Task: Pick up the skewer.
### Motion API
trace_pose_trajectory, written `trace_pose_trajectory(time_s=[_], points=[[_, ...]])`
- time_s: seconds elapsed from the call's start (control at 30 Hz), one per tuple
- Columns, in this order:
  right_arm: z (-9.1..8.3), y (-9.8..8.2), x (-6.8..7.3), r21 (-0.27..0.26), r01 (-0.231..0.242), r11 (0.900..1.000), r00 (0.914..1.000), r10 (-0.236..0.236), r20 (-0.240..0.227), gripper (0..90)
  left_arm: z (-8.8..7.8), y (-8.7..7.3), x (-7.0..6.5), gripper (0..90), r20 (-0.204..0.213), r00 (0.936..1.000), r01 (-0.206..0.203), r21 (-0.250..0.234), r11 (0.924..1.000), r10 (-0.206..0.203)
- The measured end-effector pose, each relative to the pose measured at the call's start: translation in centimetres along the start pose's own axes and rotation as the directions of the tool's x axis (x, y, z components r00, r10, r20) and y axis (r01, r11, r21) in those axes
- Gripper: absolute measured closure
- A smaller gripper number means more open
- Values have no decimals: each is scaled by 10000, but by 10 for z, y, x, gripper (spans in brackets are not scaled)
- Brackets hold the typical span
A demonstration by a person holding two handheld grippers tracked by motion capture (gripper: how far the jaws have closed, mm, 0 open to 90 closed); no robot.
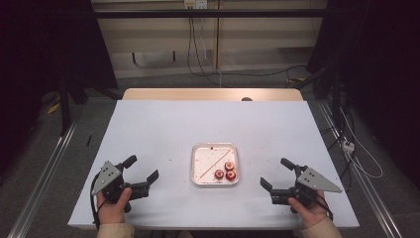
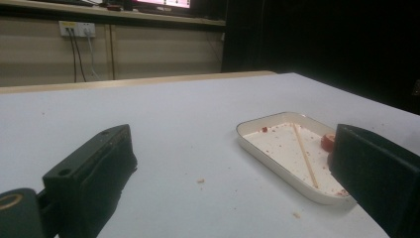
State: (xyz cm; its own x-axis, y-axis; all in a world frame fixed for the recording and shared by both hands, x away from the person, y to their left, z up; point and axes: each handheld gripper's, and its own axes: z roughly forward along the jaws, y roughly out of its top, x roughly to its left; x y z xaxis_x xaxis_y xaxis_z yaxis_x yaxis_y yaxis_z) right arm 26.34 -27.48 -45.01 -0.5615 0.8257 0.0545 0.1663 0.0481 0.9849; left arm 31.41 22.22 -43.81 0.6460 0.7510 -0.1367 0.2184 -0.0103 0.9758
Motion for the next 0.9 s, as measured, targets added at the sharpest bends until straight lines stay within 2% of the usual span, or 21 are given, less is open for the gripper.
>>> trace_pose_trajectory(time_s=[0.37, 0.5, 0.6, 0.73, 0.9], points=[[1, 2, -2, -41, 55, 10000, 10000, -55, 35, 9, 14, 7, -14, 21, 541, 9984, 155, -199, 9997, -144], [-1, 2, -2, -74, 13, 10000, 10000, -13, 85, 9, 25, 13, -23, 19, 969, 9947, 379, -227, 9990, -355], [-3, 2, -4, -77, -19, 10000, 9999, 20, 167, 9, 33, 15, -29, 22, 1073, 9939, 278, -67, 9996, -269], [-3, 3, -4, -105, -143, 9998, 9997, 145, 180, 9, 43, 18, -39, 22, 1276, 9912, 353, 25, 9994, -353], [-5, 3, -6, -104, -10, 9999, 9997, 12, 226, 10, 54, 22, -47, 21, 1543, 9879, 145, 198, 9997, -174]])
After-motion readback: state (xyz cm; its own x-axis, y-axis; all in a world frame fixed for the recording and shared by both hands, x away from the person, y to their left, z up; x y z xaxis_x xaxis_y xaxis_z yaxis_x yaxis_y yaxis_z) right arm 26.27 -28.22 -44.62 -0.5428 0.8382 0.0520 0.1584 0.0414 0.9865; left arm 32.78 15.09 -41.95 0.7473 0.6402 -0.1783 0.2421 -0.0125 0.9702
